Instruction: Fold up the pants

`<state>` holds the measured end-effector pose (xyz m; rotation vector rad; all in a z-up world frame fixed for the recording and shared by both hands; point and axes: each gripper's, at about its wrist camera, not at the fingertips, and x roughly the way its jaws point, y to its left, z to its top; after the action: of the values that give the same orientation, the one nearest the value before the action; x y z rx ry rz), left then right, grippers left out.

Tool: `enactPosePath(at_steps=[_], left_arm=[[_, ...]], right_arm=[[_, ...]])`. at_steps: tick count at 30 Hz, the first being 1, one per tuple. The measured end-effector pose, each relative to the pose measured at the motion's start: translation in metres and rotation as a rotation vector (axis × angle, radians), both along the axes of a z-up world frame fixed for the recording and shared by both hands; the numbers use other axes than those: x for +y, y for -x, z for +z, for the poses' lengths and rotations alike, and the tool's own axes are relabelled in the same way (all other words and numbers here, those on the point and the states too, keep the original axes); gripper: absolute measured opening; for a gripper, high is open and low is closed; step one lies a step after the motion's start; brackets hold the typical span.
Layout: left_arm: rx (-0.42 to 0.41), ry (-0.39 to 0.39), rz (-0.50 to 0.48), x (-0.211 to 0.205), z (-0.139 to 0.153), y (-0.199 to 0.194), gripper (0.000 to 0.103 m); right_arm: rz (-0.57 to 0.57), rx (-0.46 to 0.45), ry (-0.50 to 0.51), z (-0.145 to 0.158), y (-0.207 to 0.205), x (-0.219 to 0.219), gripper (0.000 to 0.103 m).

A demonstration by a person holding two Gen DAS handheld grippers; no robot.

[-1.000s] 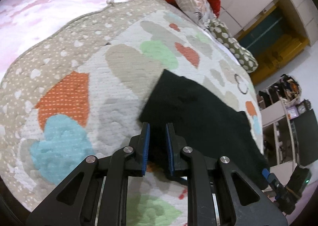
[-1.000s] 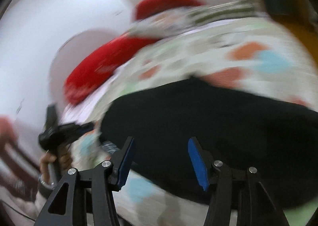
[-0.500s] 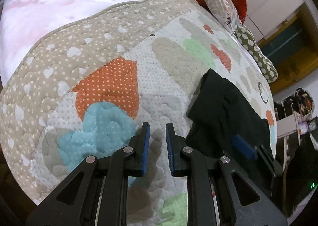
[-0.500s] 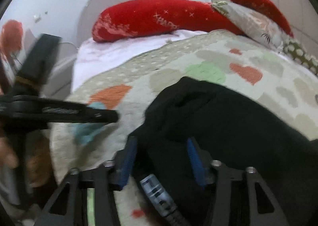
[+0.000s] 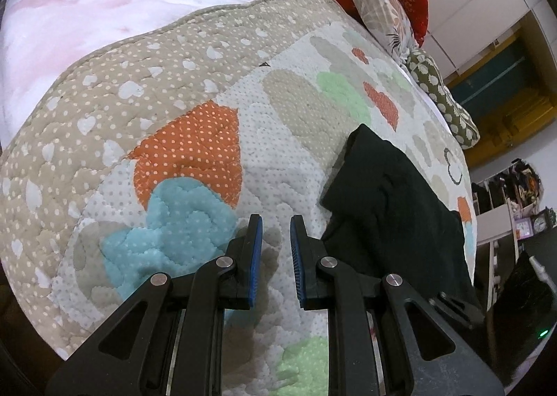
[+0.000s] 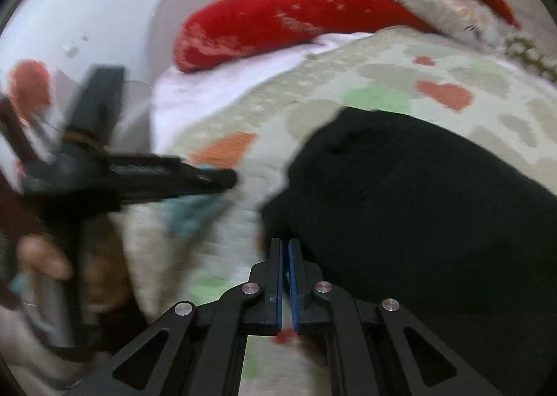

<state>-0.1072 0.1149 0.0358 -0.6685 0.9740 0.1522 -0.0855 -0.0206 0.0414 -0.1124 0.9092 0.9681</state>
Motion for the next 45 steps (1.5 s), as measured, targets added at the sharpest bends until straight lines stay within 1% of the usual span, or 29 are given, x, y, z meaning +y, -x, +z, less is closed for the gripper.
enactPosePath(at_steps=[1, 3, 4, 5, 6, 7, 11, 12, 14, 16, 18, 19, 20, 21, 22, 24, 25, 26, 28, 29, 31, 32, 34, 36, 38, 39, 41, 44, 45], left_arm=[[0.000, 0.003, -0.002, 0.000, 0.000, 0.000, 0.014], [0.001, 0.001, -0.005, -0.001, -0.001, -0.001, 0.014], [0.002, 0.001, -0.006, -0.001, -0.001, -0.001, 0.014], [0.003, 0.001, -0.006, -0.002, -0.002, -0.002, 0.014], [0.006, 0.002, -0.006, -0.003, -0.003, -0.002, 0.014], [0.008, -0.001, -0.006, -0.003, -0.004, -0.003, 0.014], [0.017, -0.024, -0.004, -0.004, -0.006, -0.004, 0.014], [0.017, -0.025, -0.002, -0.004, -0.006, -0.004, 0.014], [0.017, -0.036, 0.002, -0.003, -0.006, -0.004, 0.014], [0.019, -0.052, 0.006, -0.002, -0.006, -0.004, 0.014], [0.018, -0.063, 0.010, -0.001, -0.005, -0.004, 0.014], [0.018, -0.065, 0.012, -0.001, -0.005, -0.004, 0.014], [0.017, -0.066, 0.013, 0.000, -0.005, -0.004, 0.014], [0.017, -0.067, 0.014, 0.001, -0.005, -0.004, 0.014], [0.017, -0.069, 0.016, 0.001, -0.005, -0.004, 0.014], [0.017, -0.083, 0.022, 0.001, -0.003, -0.004, 0.014], [0.015, -0.094, 0.025, 0.001, -0.002, -0.003, 0.014], [0.014, -0.107, 0.026, 0.000, -0.002, -0.003, 0.014], [0.014, -0.117, 0.026, -0.001, -0.001, -0.003, 0.014], [0.013, -0.118, 0.027, -0.001, -0.001, -0.003, 0.014], [0.017, -0.122, 0.029, -0.002, 0.000, -0.003, 0.014], [0.019, -0.124, 0.029, -0.002, 0.000, -0.004, 0.014], [0.019, -0.126, 0.028, -0.003, 0.001, -0.003, 0.014], [0.015, -0.123, 0.023, -0.004, 0.002, -0.003, 0.014], [0.004, -0.123, 0.018, -0.006, 0.004, -0.003, 0.014], [-0.003, -0.125, 0.015, -0.007, 0.005, -0.003, 0.014], [-0.012, -0.116, 0.007, -0.011, 0.006, -0.006, 0.014], [-0.004, -0.081, -0.024, -0.017, 0.003, -0.013, 0.014], [0.000, -0.074, -0.032, -0.018, 0.002, -0.016, 0.017]], right_arm=[[-0.002, -0.015, -0.008, 0.003, 0.004, -0.001, 0.003], [-0.004, -0.055, 0.007, 0.010, 0.011, 0.000, 0.009], [-0.001, -0.077, 0.032, 0.011, 0.014, 0.003, 0.023], [0.000, -0.104, 0.073, 0.012, 0.018, 0.008, 0.050], [-0.002, -0.143, 0.114, 0.011, 0.022, 0.013, 0.060], [-0.002, -0.182, 0.135, 0.011, 0.025, 0.016, 0.066], [0.019, -0.300, 0.229, 0.005, 0.033, 0.035, 0.066], [0.005, -0.344, 0.271, 0.001, 0.031, 0.041, 0.066], [-0.020, -0.396, 0.334, -0.007, 0.023, 0.047, 0.067], [-0.006, -0.354, 0.306, -0.011, 0.013, 0.047, 0.067], [-0.013, -0.289, 0.231, -0.007, 0.002, 0.040, 0.063], [-0.017, -0.257, 0.186, -0.003, -0.001, 0.036, 0.053], [-0.030, -0.203, 0.117, 0.002, -0.009, 0.028, 0.043], [-0.060, -0.138, 0.038, 0.007, -0.018, 0.017, 0.041], [-0.109, -0.079, -0.040, 0.010, -0.029, 0.004, 0.041], [-0.205, 0.029, -0.165, 0.008, -0.046, -0.021, 0.041], [-0.230, 0.064, -0.194, 0.005, -0.049, -0.026, 0.041], [-0.232, 0.120, -0.217, -0.003, -0.053, -0.028, 0.041], [-0.173, 0.181, -0.197, -0.016, -0.048, -0.014, 0.041], [-0.136, 0.181, -0.173, -0.021, -0.040, -0.003, 0.043], [-0.115, 0.110, -0.125, -0.018, -0.028, 0.008, 0.046], [-0.102, 0.091, -0.107, -0.016, -0.025, 0.012, 0.049], [-0.074, 0.098, -0.101, -0.010, -0.022, 0.014, 0.053], [-0.061, 0.128, -0.113, -0.004, -0.022, 0.006, 0.052], [-0.095, 0.124, -0.132, 0.002, -0.022, -0.012, 0.052], [-0.123, 0.107, -0.133, 0.004, -0.022, -0.021, 0.052], [-0.172, 0.059, -0.104, 0.005, -0.022, -0.035, 0.052], [-0.172, 0.037, -0.059, 0.003, -0.023, -0.040, 0.052], [-0.163, 0.028, -0.053, 0.002, -0.021, -0.038, 0.052]])
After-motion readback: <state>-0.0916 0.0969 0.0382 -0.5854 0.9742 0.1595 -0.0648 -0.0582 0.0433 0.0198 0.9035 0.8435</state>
